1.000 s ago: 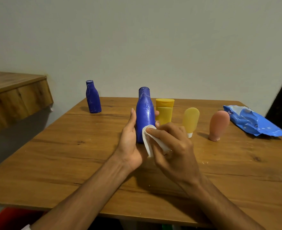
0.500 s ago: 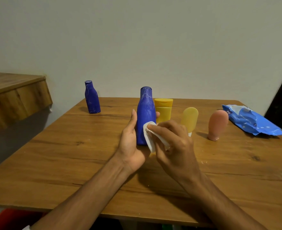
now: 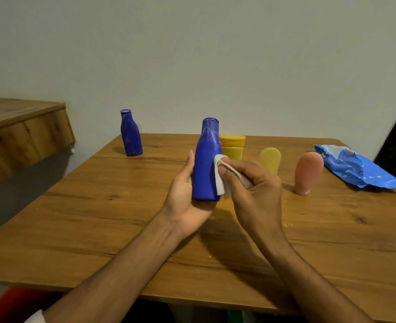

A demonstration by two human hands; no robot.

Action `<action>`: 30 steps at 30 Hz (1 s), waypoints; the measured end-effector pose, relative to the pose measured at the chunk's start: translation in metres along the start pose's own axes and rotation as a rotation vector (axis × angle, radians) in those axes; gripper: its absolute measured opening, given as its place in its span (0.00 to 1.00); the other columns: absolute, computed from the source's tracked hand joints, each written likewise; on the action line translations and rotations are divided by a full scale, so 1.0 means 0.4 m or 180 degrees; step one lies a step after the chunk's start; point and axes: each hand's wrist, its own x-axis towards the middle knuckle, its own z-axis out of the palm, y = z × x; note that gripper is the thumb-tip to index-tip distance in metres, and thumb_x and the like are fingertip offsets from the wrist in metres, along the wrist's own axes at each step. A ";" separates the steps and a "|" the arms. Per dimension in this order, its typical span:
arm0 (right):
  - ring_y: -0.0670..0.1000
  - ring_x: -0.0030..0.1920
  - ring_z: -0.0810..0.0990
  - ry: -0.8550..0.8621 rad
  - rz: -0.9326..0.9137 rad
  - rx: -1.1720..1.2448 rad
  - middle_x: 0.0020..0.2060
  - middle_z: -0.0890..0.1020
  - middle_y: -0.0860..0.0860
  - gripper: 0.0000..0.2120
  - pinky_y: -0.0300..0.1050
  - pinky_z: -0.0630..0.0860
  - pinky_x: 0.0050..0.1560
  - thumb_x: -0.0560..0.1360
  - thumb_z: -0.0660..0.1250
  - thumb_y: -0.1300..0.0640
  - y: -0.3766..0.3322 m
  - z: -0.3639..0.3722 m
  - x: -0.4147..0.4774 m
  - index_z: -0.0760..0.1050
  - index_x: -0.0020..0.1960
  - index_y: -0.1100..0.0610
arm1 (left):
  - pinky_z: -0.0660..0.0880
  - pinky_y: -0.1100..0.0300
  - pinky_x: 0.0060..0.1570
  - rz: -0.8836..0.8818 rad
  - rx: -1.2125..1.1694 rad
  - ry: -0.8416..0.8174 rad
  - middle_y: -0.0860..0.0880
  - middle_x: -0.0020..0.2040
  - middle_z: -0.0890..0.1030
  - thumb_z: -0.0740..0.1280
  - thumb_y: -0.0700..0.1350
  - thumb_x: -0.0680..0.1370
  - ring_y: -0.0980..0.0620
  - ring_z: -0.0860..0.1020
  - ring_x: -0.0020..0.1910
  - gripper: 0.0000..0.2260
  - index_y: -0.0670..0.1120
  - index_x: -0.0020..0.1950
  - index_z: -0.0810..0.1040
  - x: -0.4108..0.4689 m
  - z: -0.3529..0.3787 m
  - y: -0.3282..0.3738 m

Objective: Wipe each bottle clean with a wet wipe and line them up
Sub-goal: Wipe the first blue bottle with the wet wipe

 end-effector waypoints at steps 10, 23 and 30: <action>0.45 0.51 0.82 -0.0112 0.0150 0.0304 0.48 0.84 0.49 0.11 0.37 0.80 0.46 0.74 0.71 0.57 0.019 -0.018 -0.003 0.82 0.55 0.57 | 0.66 0.48 0.69 -0.0081 0.0046 -0.0006 0.43 0.55 0.82 0.60 0.59 0.79 0.47 0.79 0.53 0.24 0.43 0.67 0.77 -0.002 0.003 -0.010; 0.45 0.51 0.80 -0.0427 -0.0817 -0.0315 0.50 0.81 0.52 0.11 0.34 0.78 0.48 0.73 0.73 0.61 0.025 -0.018 -0.019 0.82 0.55 0.60 | 0.79 0.54 0.48 -0.0061 0.0062 -0.0038 0.44 0.49 0.82 0.59 0.59 0.80 0.49 0.81 0.46 0.23 0.42 0.63 0.78 -0.007 0.007 -0.001; 0.48 0.52 0.79 -0.0363 -0.1093 -0.0519 0.50 0.79 0.52 0.13 0.42 0.80 0.47 0.74 0.70 0.57 0.034 -0.020 -0.018 0.81 0.58 0.59 | 0.74 0.54 0.54 -0.0108 0.0079 -0.0053 0.44 0.52 0.81 0.61 0.59 0.79 0.49 0.79 0.49 0.25 0.43 0.68 0.74 -0.008 0.007 -0.011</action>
